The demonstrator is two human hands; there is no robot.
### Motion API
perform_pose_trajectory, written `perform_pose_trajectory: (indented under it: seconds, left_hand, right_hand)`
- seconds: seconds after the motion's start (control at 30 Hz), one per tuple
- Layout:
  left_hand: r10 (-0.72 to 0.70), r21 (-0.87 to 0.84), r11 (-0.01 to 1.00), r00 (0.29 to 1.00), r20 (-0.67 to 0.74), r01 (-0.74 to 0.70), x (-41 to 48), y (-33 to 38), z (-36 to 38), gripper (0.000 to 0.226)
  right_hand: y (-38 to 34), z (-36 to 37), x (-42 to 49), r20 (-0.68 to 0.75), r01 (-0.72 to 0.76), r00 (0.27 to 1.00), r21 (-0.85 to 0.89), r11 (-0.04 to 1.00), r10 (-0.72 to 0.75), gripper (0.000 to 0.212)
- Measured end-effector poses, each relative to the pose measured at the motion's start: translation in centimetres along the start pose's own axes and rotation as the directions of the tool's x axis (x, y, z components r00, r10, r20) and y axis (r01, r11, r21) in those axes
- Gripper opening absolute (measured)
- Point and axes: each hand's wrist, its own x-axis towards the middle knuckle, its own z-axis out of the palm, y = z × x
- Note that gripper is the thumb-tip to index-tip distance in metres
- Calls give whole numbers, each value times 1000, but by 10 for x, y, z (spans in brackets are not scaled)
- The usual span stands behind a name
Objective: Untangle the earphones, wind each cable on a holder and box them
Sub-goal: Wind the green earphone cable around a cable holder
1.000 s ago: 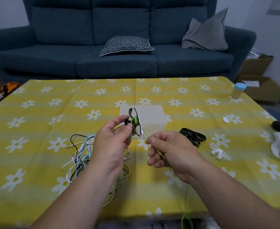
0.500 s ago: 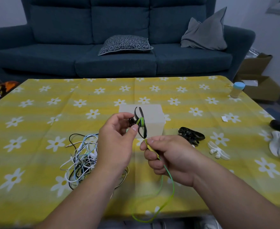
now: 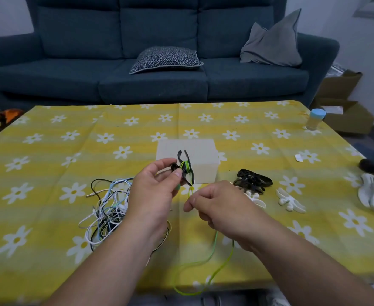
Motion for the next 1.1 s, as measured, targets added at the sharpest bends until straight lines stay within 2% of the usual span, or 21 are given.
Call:
perform_pose_trajectory:
  seconds: [0.13, 0.27, 0.43, 0.57, 0.63, 0.73, 0.83, 1.0, 1.1]
  left_hand:
    - [33, 53, 998, 999, 9, -34, 0, -2, 0, 20]
    - [177, 250, 953, 984, 4, -172, 1, -2, 0, 23]
    - [290, 396, 872, 955, 56, -288, -1, 1, 1, 25]
    - [303, 414, 861, 952, 51, -296, -1, 2, 1, 25]
    - [255, 371, 898, 967, 2, -238, -2, 1, 2, 22]
    - [77, 187, 980, 996, -52, -66, -1, 2, 2, 18]
    - [-4, 125, 992, 998, -60, 12, 2, 2, 0, 17]
    - [93, 273, 959, 995, -39, -78, -1, -3, 1, 19]
    - [168, 365, 918, 986, -4, -155, 0, -2, 0, 21]
  right_hand:
    - [-2, -2, -3, -76, 78, 992, -296, 952, -105, 23]
    - [-2, -1, -4, -151, 133, 959, -510, 850, -241, 26]
    - [-4, -4, -6, -222, 124, 930, -560, 819, -293, 27]
    - [-6, -9, -6, -229, 135, 919, -578, 805, -319, 28]
    - [-6, -6, -7, -198, 142, 925, -612, 778, -324, 27]
    - [-5, 0, -6, -147, 122, 943, -682, 721, -298, 31]
    - [-5, -1, -6, -119, 129, 939, -748, 651, -323, 41]
    - [-11, 6, -9, -65, 144, 927, -847, 512, -368, 38]
    - [-13, 5, -10, -75, 136, 923, -853, 504, -377, 34]
